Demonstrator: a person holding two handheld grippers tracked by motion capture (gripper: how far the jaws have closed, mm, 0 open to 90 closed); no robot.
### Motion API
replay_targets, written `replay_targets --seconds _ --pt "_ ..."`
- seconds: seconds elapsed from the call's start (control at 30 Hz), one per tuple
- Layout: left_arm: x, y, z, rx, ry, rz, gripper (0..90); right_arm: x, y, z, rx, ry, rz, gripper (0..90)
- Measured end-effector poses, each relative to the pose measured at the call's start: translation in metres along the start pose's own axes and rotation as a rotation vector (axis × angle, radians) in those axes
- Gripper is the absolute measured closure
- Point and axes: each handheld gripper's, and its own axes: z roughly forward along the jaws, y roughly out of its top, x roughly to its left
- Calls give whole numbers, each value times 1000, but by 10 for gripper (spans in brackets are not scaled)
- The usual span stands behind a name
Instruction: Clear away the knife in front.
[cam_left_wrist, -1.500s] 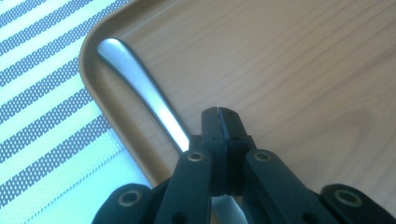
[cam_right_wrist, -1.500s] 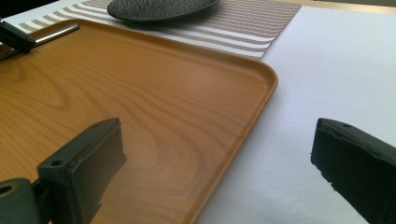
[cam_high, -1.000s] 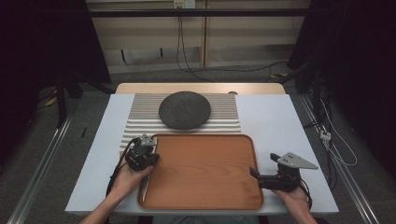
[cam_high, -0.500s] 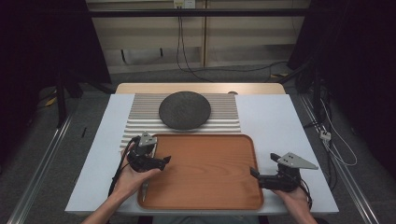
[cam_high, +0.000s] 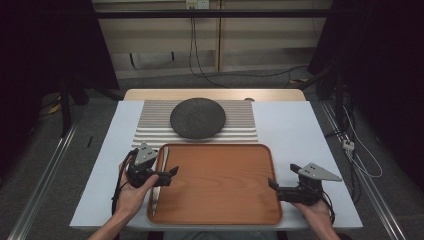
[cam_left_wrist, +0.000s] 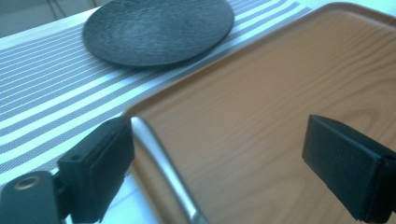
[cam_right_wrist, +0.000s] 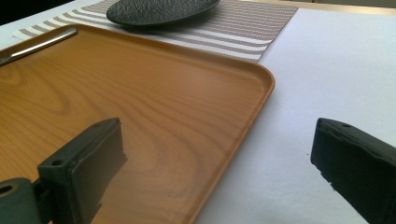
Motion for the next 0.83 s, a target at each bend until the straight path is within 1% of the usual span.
replay_targets --seconds 0.07,0.13,0.17,0.23,0.33,0.43,0.47,0.53,0.6,0.67,0.7,0.77,0.83 --pt "1 -2 -4 -17 5 -3 86 -1 0 0 -1 -3 3 24" --pt "2 -4 -7 -15 20 -3 86 -1 0 0 -1 -5 3 24" --pt "4 -5 -9 -16 17 -12 85 0 0 0 -1 -4 4 24" --pt "6 -8 -12 -16 22 -30 85 0 0 0 -1 -5 5 24" --pt "7 -16 -16 -5 41 -28 85 0 0 0 0 -6 5 24" --pt "10 -25 -18 -7 50 -50 78 0 0 0 0 -6 5 24" --pt "11 -27 -17 -17 59 -51 78 0 0 0 0 -6 6 23" --pt "14 -30 -15 -17 53 -49 79 0 0 0 0 -8 7 24" --pt "15 -30 -17 -23 56 -25 79 0 0 0 1 -9 -1 24" --pt "15 -31 -18 -33 70 -40 78 1 0 0 1 -6 -7 24" --pt "16 -32 -18 -24 70 -45 78 1 0 0 2 -6 -9 24" --pt "15 -33 -17 -35 76 -66 79 1 0 -1 2 -6 -6 24" --pt "14 -34 -17 -26 77 -71 78 1 0 -1 1 -7 -5 24"
